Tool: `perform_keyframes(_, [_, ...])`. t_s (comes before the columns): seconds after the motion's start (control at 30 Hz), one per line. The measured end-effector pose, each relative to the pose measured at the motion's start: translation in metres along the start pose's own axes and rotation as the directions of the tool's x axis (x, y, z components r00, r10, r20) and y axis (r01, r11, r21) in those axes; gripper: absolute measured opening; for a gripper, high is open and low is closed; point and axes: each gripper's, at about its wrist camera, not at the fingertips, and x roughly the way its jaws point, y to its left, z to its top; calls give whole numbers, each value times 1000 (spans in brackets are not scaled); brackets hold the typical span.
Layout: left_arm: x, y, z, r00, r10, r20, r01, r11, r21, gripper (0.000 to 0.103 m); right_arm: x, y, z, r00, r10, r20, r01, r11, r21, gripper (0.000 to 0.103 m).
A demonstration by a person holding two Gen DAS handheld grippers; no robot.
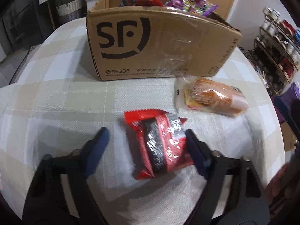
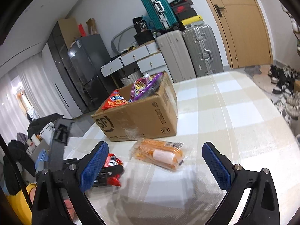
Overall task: Organize snacks
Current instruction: 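Grasp the red-and-black wafer pack with the left tool while the right tool grasps the orange sausage pack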
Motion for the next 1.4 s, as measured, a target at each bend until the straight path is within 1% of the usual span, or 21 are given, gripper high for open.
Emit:
perform_keyframes(0.03, [-2,0,-2,1000,-8,5,8,1000,12,55,2,-3,-2,1000,3,-4,-3,1000,10,102])
perform_keyframes(0.07, [-3,-1,-5,1000,-19,9,19,1000,25,47,6,-5,-3,1000,2,-11,-2,1000,18,102])
perform_keyframes(0.1, [-3,-3,-4,1000,-29,8,28,998,47,42,9,-7,-5,1000,-1,-19,2,1000,21,102])
perform_keyframes(0.17, [-4,-7,-4,999,-45,2,45,997,70,41,15,-6,-7,999,-1,-47,2,1000,18,102])
perform_keyframes(0.23, [-5,-6,-4,997,-71,1,71,995,63,41,18,-3,-9,998,-3,-56,3,1000,-1,102])
perform_keyframes(0.4, [-13,-4,-6,995,-95,17,94,994,54,41,24,4,-13,996,-18,-84,15,999,-35,102])
perform_keyframes(0.57, [-37,14,-16,992,-116,42,115,993,40,41,37,1,-12,990,-29,-141,24,999,-35,102])
perform_keyframes(0.6, [-41,18,-18,992,-121,45,120,992,36,41,39,2,-12,987,-33,-155,27,999,-47,102])
perform_keyframes(0.67, [-52,24,-26,991,-122,50,120,992,30,41,50,8,-8,979,-67,-193,44,992,-120,102])
perform_keyframes(0.77, [-62,36,-33,990,-127,58,126,992,14,41,69,20,-3,965,-125,-232,58,959,-276,102])
perform_keyframes(0.83, [-67,44,-35,989,-128,67,128,992,1,41,82,27,-2,953,-163,-255,59,926,-373,102])
perform_keyframes(0.87, [-69,48,-39,989,-129,72,130,992,-4,41,91,32,-1,943,-190,-275,57,902,-428,102])
perform_keyframes(0.93, [-74,54,-47,988,-131,79,133,991,-16,41,100,40,-1,939,-219,-264,58,860,-507,101])
perform_keyframes(1.0, [-79,62,-50,987,-135,85,138,990,-29,41,110,45,-1,932,-219,-290,24,833,-552,101])
perform_keyframes(1.03, [-83,72,-66,987,-136,88,140,990,-34,41,118,47,-2,922,-221,-317,1,822,-569,100])
perform_keyframes(1.1, [-87,77,-76,987,-136,91,140,989,-42,41,132,48,-6,901,-227,-370,-38,809,-587,87])
perform_keyframes(1.13, [-90,79,-82,986,-135,94,140,989,-46,41,135,47,-6,895,-212,-392,-60,814,-578,84])
perform_keyframes(1.17, [-92,81,-84,986,-134,97,139,989,-50,41,134,46,-4,897,-203,-393,-62,823,-565,73])
perform_keyframes(1.23, [-94,84,-87,986,-133,100,139,989,-56,41,134,45,-2,887,-199,-418,-65,840,-538,68])
perform_keyframes(1.3, [-96,86,-90,986,-133,101,140,988,-63,41,131,46,-4,881,-202,-428,-63,846,-529,54])
perform_keyframes(1.4, [-99,86,-93,985,-135,109,143,987,-69,41,119,47,-6,878,-189,-440,-63,865,-498,43])
